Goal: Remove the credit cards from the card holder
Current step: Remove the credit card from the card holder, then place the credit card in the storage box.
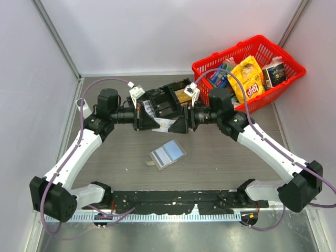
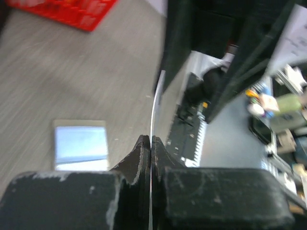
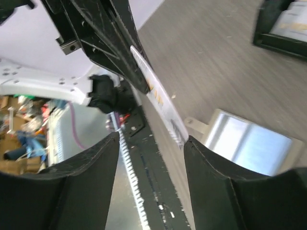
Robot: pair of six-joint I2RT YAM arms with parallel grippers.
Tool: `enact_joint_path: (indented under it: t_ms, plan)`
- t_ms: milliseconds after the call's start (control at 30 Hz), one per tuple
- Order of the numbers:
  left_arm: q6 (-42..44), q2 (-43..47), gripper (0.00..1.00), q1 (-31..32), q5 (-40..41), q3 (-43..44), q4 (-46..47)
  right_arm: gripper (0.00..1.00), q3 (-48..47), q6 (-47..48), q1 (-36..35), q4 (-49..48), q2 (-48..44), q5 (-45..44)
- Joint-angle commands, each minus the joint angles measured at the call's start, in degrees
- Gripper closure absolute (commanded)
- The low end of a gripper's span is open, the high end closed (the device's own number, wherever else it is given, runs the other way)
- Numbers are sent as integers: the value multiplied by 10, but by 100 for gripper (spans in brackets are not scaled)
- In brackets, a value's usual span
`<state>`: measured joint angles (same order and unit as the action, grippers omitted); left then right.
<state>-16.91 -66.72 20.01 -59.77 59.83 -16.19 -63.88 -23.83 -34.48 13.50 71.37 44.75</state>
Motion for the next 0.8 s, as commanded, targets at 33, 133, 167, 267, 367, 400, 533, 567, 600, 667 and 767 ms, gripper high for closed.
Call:
enact_joint_path:
  t_ms: [33,133,167,267,367,400,533,567,600,667,767]
  plan:
    - [14,-53,100,-25,261,61,-76,35,-49,46,13,72,10,-155]
    - [-15,-110,100,-28,394,99,-111,33,-56,59,13,93,21,-196]
    - [-30,-133,100,-30,433,111,-119,32,-58,61,13,96,26,-210]
    - [-73,-201,100,-35,496,157,-150,31,-65,75,13,116,36,-248]
    - [-102,-270,100,-36,540,203,-176,31,-71,87,13,130,39,-273]
    - [-110,-287,100,-37,548,215,-180,31,-71,89,13,133,39,-280]
    - [-151,-343,100,-37,550,243,-163,30,-68,96,13,141,35,-291]
    - [-162,-354,100,-37,555,251,-163,31,-67,96,14,142,33,-293]
    - [-173,-365,100,-37,561,259,-164,31,-65,99,14,144,32,-297]
    - [-189,-384,100,-38,557,268,-161,31,-63,101,13,145,29,-302]
    - [-211,-403,100,-40,526,268,-144,30,-60,104,13,146,25,-309]
